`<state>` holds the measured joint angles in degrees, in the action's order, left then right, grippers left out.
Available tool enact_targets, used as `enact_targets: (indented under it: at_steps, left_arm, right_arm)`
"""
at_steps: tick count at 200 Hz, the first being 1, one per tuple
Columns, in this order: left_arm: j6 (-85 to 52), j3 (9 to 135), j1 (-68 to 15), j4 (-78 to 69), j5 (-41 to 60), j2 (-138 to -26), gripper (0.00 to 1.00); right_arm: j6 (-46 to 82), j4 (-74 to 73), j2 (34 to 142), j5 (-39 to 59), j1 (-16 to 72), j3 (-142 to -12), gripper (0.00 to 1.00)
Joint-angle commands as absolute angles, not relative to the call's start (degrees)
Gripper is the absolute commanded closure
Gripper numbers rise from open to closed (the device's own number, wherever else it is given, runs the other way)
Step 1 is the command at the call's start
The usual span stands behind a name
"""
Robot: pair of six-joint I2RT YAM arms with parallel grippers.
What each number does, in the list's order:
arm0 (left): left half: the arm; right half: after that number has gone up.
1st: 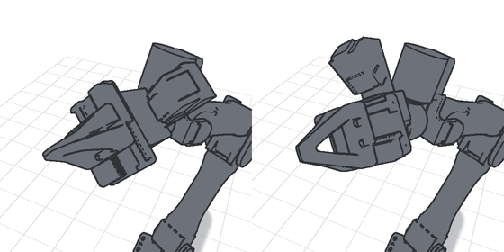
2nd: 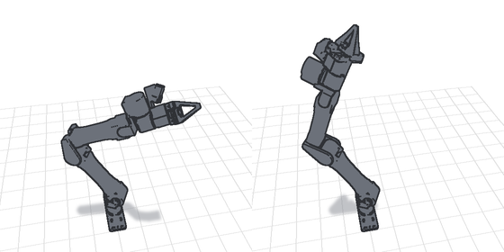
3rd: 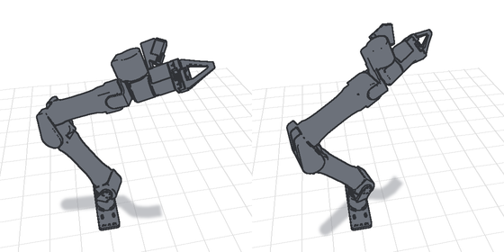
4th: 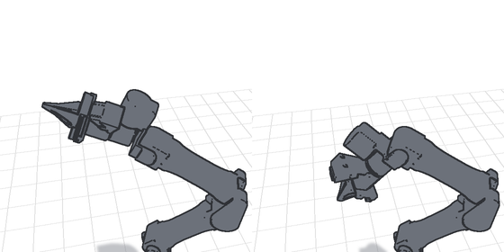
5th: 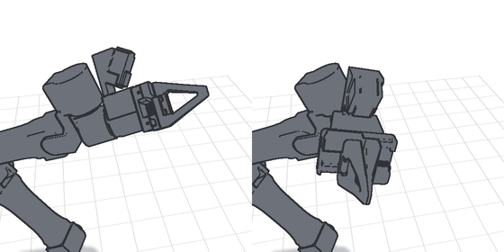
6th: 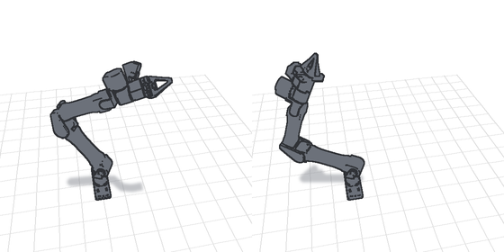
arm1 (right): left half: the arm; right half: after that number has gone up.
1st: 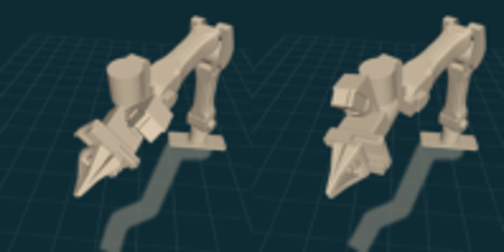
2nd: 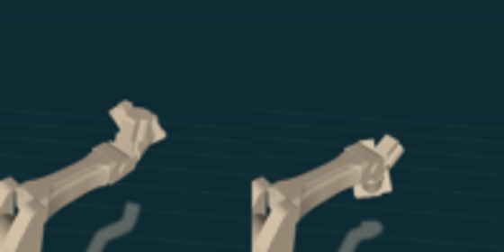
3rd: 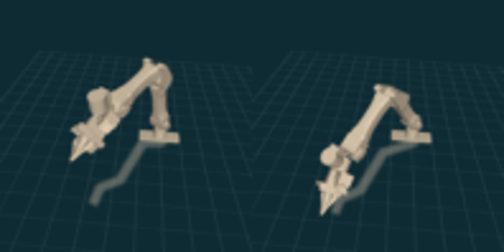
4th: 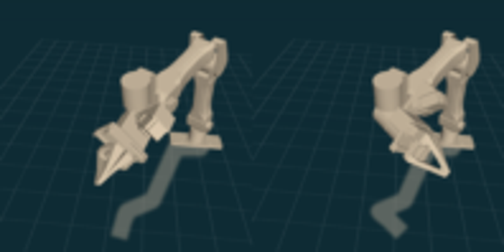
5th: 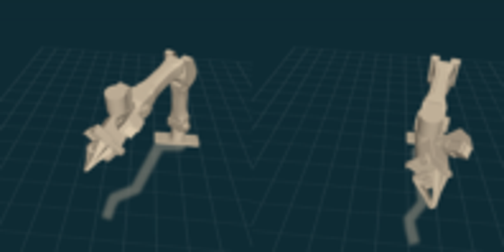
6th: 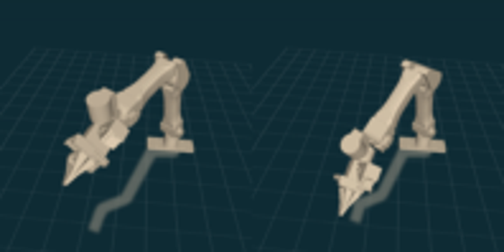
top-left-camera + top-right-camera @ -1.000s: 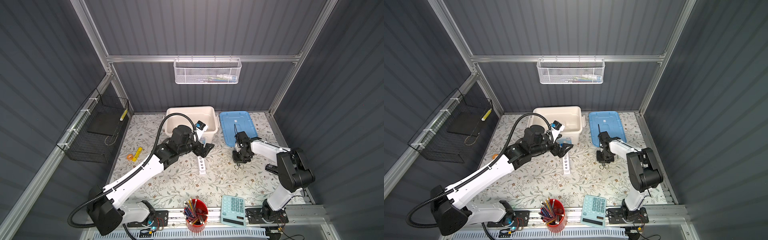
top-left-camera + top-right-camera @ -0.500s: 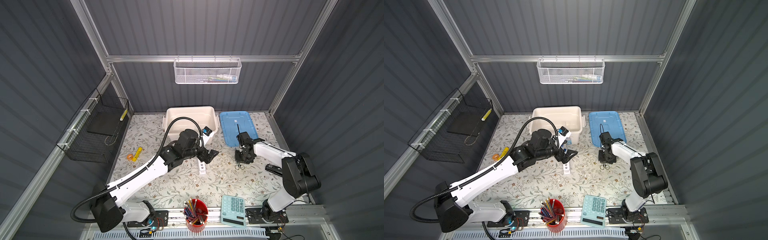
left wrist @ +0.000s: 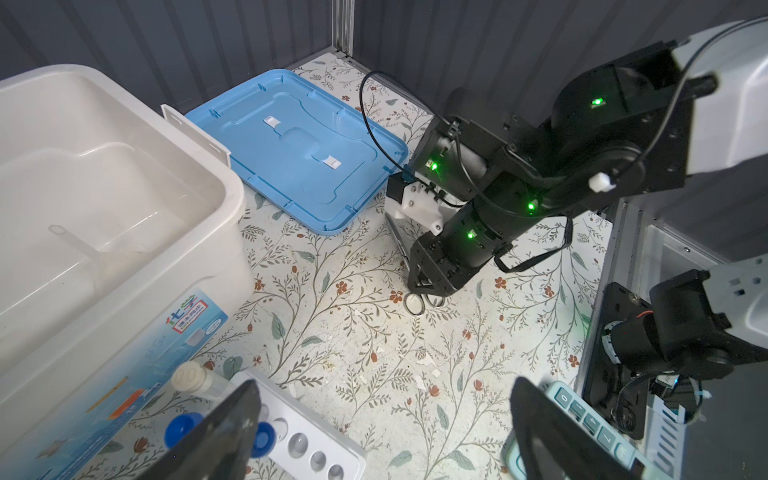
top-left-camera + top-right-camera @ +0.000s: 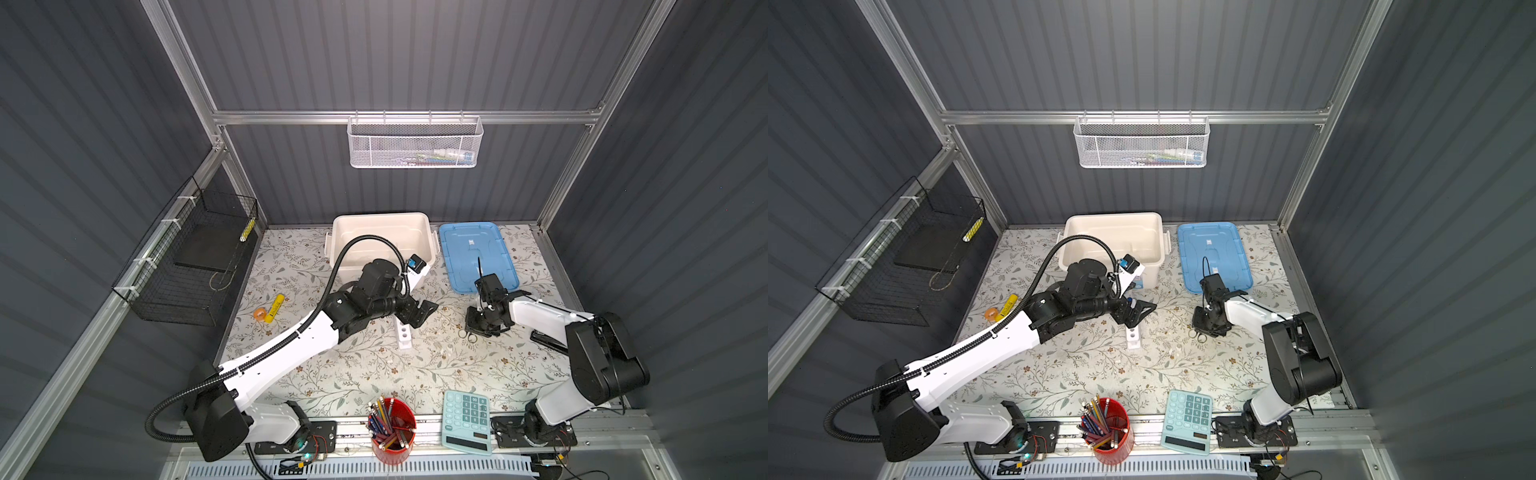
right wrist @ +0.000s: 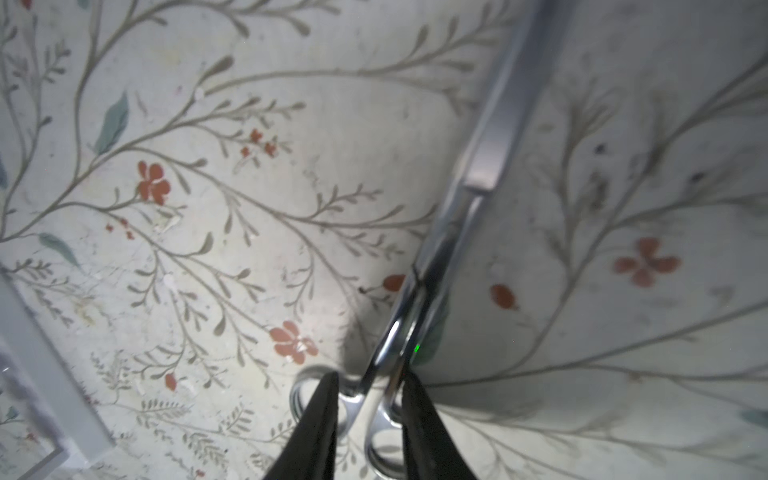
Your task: Organize the chemistry lab equipment
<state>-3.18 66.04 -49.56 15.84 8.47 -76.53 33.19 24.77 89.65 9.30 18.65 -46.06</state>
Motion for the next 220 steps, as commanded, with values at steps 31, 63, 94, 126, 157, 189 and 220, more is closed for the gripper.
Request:
enact_targets:
  at_steps: [31, 63, 94, 126, 157, 189, 220]
  left_arm:
    - [-2.6, 69.1, -50.7, 17.9, 8.1, -79.2, 0.06]
    - [-0.4, 71.8, -52.3, 19.9, 7.5, -83.3, 0.06]
    - [2.8, 75.7, -54.0, 23.2, 6.2, -88.2, 0.06]
    - [6.2, 82.0, -55.2, 26.6, 6.1, -95.7, 0.06]
    - [5.5, 83.7, -56.8, 26.9, 5.4, -100.6, 0.07]
    - [6.3, 86.4, -58.8, 30.1, 1.2, -104.1, 0.08]
    - [7.2, 88.5, -59.1, 31.8, -0.8, -107.5, 0.08]
  right_arm:
    - [34.1, 31.7, 81.5, 1.7, 19.6, -51.5, 0.62]
    - [27.7, 37.5, 81.8, -1.4, 10.6, -54.7, 0.62]
    - [25.8, 37.6, 84.0, 1.3, 5.4, -53.6, 0.61]
    - [29.4, 35.4, 87.6, 1.5, 3.7, -53.4, 0.62]
    - [33.6, 32.8, 90.2, 4.2, 3.0, -54.2, 0.64]
    - [34.6, 32.5, 93.2, 4.5, 3.0, -55.5, 0.65]
    - [34.8, 32.2, 95.3, 4.6, 3.0, -56.6, 0.64]
